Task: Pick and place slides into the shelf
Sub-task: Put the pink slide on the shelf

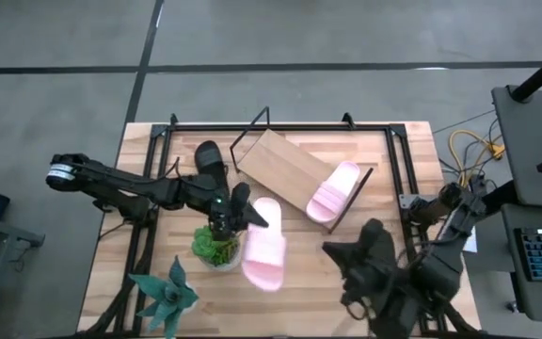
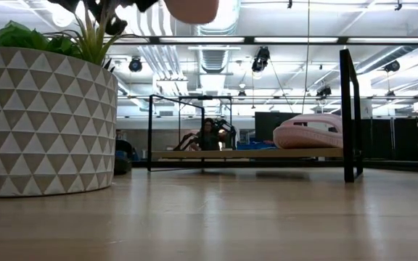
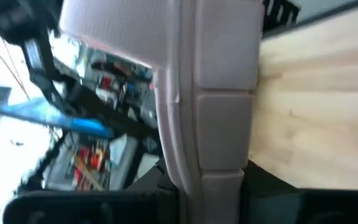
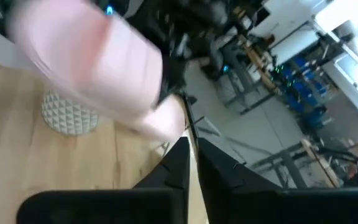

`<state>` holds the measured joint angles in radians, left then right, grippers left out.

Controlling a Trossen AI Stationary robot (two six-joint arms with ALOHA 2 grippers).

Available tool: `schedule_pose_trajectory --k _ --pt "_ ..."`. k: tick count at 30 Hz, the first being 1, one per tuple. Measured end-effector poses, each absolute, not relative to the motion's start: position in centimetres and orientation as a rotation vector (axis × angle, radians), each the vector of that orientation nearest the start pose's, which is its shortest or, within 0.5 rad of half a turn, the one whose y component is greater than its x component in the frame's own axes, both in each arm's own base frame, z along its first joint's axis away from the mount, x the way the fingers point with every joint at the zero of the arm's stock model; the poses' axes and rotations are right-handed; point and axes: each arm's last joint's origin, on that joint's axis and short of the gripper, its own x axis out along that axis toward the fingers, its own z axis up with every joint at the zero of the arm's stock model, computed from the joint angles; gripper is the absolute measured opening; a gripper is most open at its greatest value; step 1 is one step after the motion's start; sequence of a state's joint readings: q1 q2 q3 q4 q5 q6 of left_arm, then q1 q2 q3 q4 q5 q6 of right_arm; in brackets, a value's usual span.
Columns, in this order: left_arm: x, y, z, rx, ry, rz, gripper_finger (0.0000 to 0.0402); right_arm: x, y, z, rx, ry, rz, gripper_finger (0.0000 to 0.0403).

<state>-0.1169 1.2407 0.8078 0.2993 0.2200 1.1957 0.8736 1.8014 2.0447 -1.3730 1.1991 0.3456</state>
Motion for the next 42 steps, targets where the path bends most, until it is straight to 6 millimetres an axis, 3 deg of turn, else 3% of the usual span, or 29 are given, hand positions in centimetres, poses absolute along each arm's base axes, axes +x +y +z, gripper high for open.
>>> schedule_pose_trajectory --k 6,11,14,23,34,42 --pt "27.1 -4.2 30.2 1.187 -0.232 -0.454 0.0042 24.1 24.6 40.0 -0.680 0.525 -0.366 0.0106" --pt "26.8 -4.4 30.6 1.178 -0.327 -0.519 0.0042 25.7 24.3 39.0 -0.722 0.502 -0.456 0.0182" --pt "26.7 -4.6 30.9 1.174 -0.389 -0.550 0.0042 26.3 24.0 38.6 -0.766 0.517 -0.474 0.0206" --pt "26.8 -4.6 31.7 1.184 -0.482 -0.522 0.0042 29.4 24.1 36.0 -0.959 0.570 -0.434 0.0201" --pt "26.8 -4.6 30.8 1.173 -0.443 -0.553 0.0042 32.0 24.1 38.0 -0.897 0.507 -0.184 0.0178" --pt "26.7 -4.8 31.7 1.188 -0.527 -0.506 0.0042 33.5 22.4 37.8 -0.890 0.532 -0.203 0.0173"
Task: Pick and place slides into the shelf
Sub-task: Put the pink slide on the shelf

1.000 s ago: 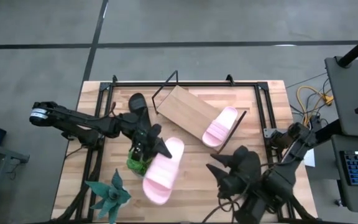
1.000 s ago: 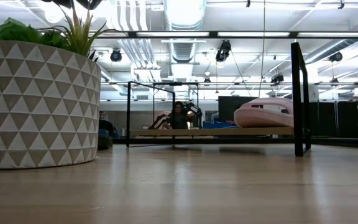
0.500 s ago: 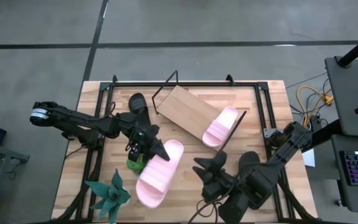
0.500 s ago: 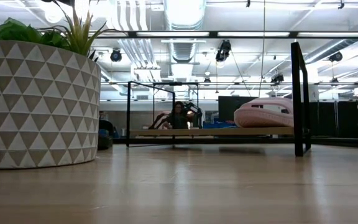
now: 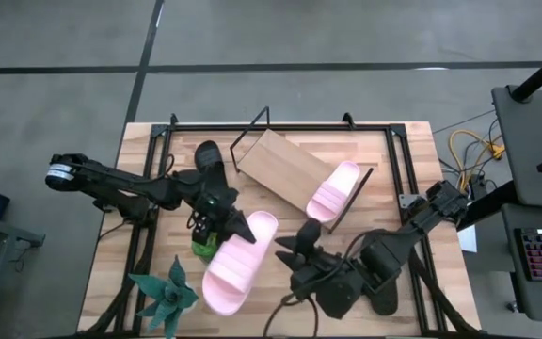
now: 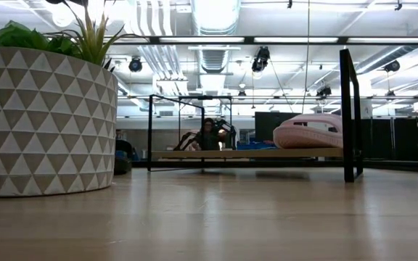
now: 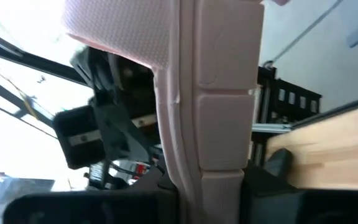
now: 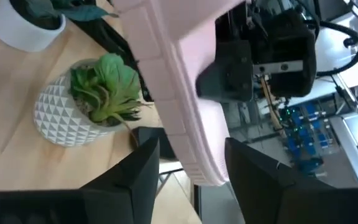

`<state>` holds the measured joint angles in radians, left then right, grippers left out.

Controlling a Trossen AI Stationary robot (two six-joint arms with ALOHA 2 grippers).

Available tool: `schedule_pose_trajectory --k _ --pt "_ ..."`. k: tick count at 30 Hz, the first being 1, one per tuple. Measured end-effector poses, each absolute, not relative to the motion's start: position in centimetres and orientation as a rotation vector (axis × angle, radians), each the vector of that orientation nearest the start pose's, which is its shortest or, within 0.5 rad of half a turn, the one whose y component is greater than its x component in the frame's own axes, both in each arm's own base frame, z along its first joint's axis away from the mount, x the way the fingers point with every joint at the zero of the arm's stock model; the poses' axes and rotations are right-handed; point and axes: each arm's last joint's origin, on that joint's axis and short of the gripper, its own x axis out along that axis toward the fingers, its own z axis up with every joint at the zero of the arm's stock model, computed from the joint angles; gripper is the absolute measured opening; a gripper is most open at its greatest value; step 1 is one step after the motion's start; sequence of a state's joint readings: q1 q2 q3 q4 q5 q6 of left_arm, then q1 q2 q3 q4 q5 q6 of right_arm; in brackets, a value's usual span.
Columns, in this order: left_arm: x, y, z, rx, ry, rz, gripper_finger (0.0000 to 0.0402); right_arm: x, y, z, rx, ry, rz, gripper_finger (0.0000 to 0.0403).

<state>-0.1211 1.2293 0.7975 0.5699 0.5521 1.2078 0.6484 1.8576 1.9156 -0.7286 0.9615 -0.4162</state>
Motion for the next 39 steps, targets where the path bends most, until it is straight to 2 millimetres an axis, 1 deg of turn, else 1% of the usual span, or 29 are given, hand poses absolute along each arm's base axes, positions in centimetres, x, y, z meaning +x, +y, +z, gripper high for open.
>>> schedule_pose_trajectory --k 4,8,17,25,28,35,39 --pt "26.7 -4.8 32.0 1.191 -0.546 -0.495 0.0042 33.8 22.2 38.1 -0.921 0.520 -0.203 0.0173" --pt "26.6 -4.9 32.6 1.200 -0.601 -0.466 0.0042 34.3 21.6 38.2 -0.949 0.521 -0.210 0.0171" --pt "26.8 -4.9 32.7 1.184 -0.617 -0.457 0.0042 35.2 20.2 38.6 -1.006 0.533 -0.235 0.0167" --pt "26.6 -4.9 33.0 1.187 -0.634 -0.444 0.0042 35.3 20.1 39.4 -1.041 0.516 -0.236 0.0162" --pt "26.6 -4.9 33.0 1.187 -0.639 -0.438 0.0042 35.5 19.8 39.4 -1.047 0.520 -0.242 0.0170" --pt "26.6 -4.9 33.2 1.147 -0.637 -0.447 0.0042 35.9 19.2 39.5 -1.065 0.527 -0.259 0.0217" --pt "26.6 -4.9 33.4 1.146 -0.641 -0.446 0.0042 36.2 18.5 39.5 -1.054 0.538 -0.275 0.0232"
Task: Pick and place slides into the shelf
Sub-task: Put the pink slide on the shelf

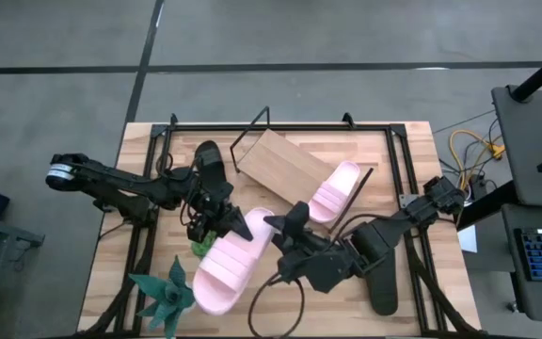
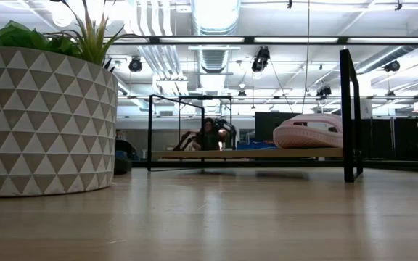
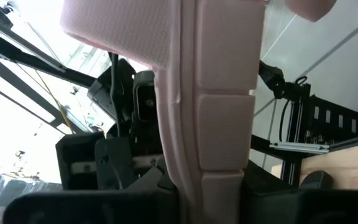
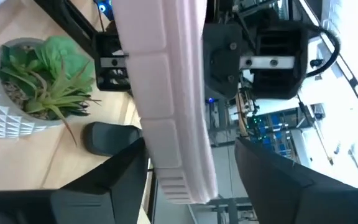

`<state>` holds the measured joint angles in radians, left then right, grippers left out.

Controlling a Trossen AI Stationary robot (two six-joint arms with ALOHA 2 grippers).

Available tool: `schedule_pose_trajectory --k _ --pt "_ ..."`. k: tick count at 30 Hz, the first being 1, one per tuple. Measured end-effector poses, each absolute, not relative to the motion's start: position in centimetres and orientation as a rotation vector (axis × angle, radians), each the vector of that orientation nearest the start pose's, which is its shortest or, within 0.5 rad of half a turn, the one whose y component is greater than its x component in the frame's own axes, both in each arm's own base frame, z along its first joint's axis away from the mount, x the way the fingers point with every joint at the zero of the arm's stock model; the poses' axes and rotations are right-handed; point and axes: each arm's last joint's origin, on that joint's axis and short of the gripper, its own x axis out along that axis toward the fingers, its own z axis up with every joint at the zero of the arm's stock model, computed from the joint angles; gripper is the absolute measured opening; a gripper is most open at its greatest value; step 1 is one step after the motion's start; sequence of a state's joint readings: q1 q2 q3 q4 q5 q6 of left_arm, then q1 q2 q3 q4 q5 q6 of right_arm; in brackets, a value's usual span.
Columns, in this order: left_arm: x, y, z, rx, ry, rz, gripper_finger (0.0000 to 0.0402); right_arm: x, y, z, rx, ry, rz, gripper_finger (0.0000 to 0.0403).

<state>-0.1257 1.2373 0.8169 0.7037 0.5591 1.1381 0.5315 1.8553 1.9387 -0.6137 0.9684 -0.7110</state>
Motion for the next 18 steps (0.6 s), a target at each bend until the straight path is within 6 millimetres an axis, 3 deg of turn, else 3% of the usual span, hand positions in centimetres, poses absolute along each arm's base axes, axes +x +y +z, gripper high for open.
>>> schedule_pose_trajectory --k 3,6,13,18 --pt "26.63 -4.90 33.32 1.144 -0.638 -0.446 0.0042 36.56 17.82 39.33 -1.041 0.548 -0.294 0.0229" --pt "26.63 -4.87 33.33 1.144 -0.639 -0.443 0.0042 36.69 17.57 39.31 -1.026 0.550 -0.304 0.0201" --pt "26.57 -4.87 33.41 1.140 -0.642 -0.441 0.0042 36.66 17.65 39.05 -1.044 0.559 -0.284 0.0068" --pt "26.58 -4.87 33.40 1.104 -0.629 -0.451 0.0042 36.64 17.68 39.02 -1.045 0.561 -0.280 0.0059"
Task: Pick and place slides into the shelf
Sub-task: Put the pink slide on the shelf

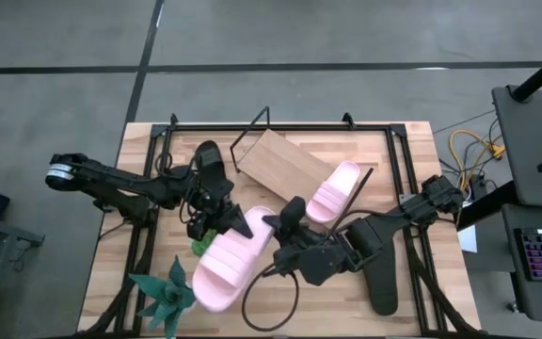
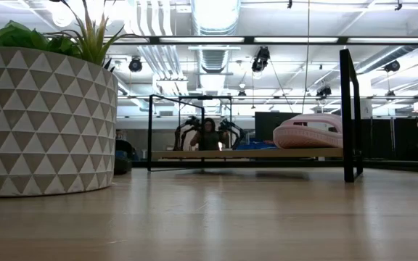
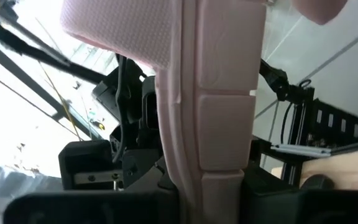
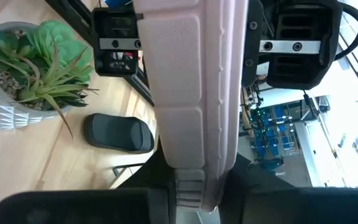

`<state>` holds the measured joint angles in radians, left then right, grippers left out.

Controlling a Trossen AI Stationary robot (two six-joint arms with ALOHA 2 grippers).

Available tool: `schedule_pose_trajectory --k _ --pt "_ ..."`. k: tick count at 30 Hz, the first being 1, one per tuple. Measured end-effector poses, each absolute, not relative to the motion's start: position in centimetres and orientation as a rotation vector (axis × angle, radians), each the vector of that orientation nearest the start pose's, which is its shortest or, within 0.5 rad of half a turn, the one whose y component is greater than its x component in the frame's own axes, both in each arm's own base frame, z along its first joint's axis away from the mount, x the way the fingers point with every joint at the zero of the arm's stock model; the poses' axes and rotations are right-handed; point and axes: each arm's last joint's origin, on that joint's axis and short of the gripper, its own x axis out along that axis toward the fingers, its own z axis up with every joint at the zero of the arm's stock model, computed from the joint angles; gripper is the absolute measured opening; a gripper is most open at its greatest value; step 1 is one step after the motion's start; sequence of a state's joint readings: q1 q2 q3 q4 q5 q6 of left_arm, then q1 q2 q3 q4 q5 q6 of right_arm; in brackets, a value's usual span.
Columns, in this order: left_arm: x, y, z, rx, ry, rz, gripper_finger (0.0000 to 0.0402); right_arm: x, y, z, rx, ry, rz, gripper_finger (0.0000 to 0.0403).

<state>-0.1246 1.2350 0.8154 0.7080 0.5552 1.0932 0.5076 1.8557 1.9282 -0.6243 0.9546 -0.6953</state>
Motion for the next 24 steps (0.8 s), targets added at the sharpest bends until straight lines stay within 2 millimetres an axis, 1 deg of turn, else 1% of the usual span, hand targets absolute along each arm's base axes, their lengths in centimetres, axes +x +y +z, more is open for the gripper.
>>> schedule_pose_trajectory --k 2,6,9,13,17,19,24 --pt "26.5 -4.8 33.5 1.060 -0.614 -0.451 0.0060 36.6 17.7 39.0 -1.043 0.561 -0.284 0.0059" --pt "26.3 -4.7 33.7 0.957 -0.568 -0.448 0.0133 36.6 17.5 39.0 -1.058 0.577 -0.340 0.0059" --pt "25.7 -4.6 34.1 0.883 -0.530 -0.436 0.0181 36.0 17.2 38.9 -1.075 0.621 -0.386 0.0059" --pt "24.2 -4.2 34.3 0.804 -0.406 -0.432 0.0232 34.9 16.4 38.9 -1.036 0.668 -0.406 0.0059" --pt "22.5 -3.9 34.4 0.715 -0.290 -0.461 0.0256 34.1 15.6 38.7 -1.022 0.714 -0.435 0.0059" --pt "21.5 -3.8 34.3 0.670 -0.240 -0.464 0.0258 33.8 15.2 38.8 -1.017 0.728 -0.441 0.0059" --pt "20.1 -3.6 34.4 0.593 -0.165 -0.475 0.0260 33.4 14.5 38.5 -1.029 0.781 -0.444 0.0059"
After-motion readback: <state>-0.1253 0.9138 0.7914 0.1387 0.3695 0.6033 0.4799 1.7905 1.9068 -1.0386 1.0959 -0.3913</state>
